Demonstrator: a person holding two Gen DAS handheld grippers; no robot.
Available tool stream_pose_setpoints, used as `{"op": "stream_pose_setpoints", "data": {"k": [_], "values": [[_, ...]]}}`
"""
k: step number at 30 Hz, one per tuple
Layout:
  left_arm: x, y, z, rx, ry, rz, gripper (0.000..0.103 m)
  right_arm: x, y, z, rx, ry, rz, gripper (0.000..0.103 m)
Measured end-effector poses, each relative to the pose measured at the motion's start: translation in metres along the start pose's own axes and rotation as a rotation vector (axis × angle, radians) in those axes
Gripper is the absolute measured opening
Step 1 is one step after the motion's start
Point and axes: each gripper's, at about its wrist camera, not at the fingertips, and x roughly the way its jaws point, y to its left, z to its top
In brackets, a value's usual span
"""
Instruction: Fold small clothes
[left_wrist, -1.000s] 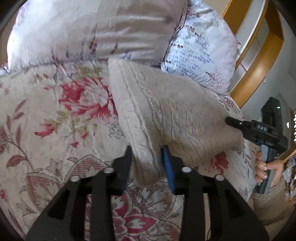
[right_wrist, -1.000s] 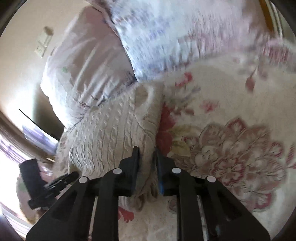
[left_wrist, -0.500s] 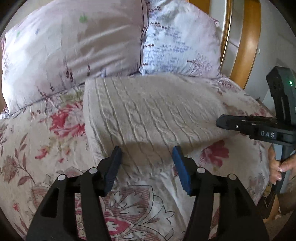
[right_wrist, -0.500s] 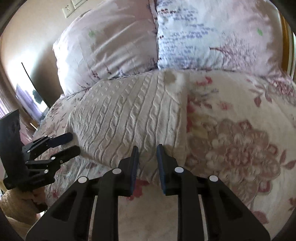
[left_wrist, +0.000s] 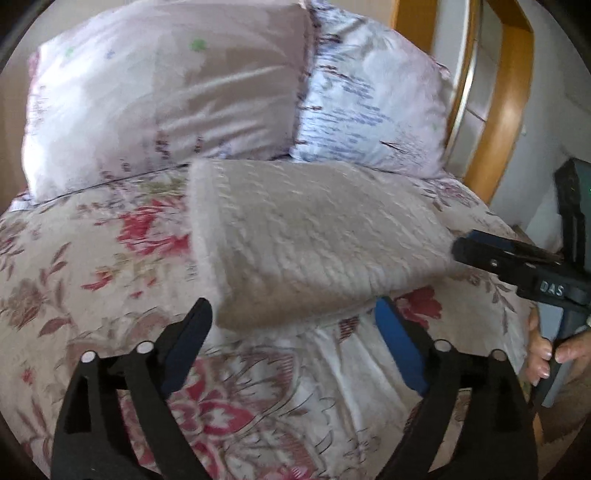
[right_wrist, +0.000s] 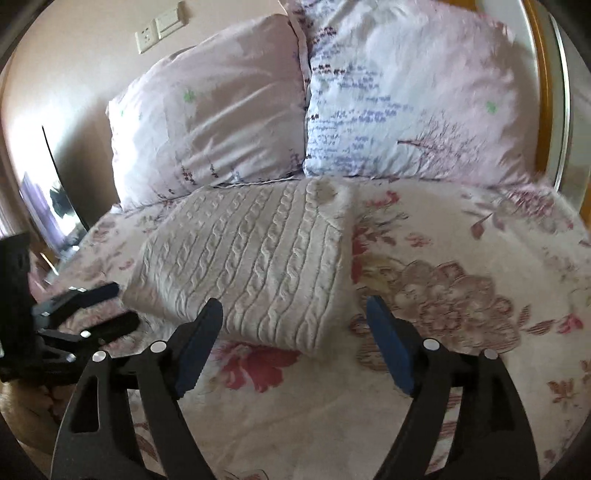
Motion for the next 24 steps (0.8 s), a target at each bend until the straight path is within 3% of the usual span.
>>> {"op": "stream_pose_setpoints", "data": {"k": [1,7,10,18,24], "values": [[-0.002,0.002,-0.002,-0.013,-0.005,0.028,0.099,0.0,0.0,-0.001,-0.002,0.001,-0.004,0.085],[-0.008,0.013,-0.013,-0.062,0.003,0.114,0.101,0.0,0.005,-0.009,-0.021,-0.006,-0.087,0.101],[-0.008,0.016,-0.018,-0.083,0.03,0.148,0.101,-0.001,0.01,-0.015,-0.041,-0.029,-0.147,0.102],[0.004,0.017,-0.027,-0.112,0.121,0.228,0.101,0.011,0.02,-0.025,-0.008,0.068,-0.081,0.102],[0.01,0.015,-0.03,-0.108,0.167,0.261,0.101,0.02,0.033,-0.035,-0.026,0.097,-0.12,0.102]]}}
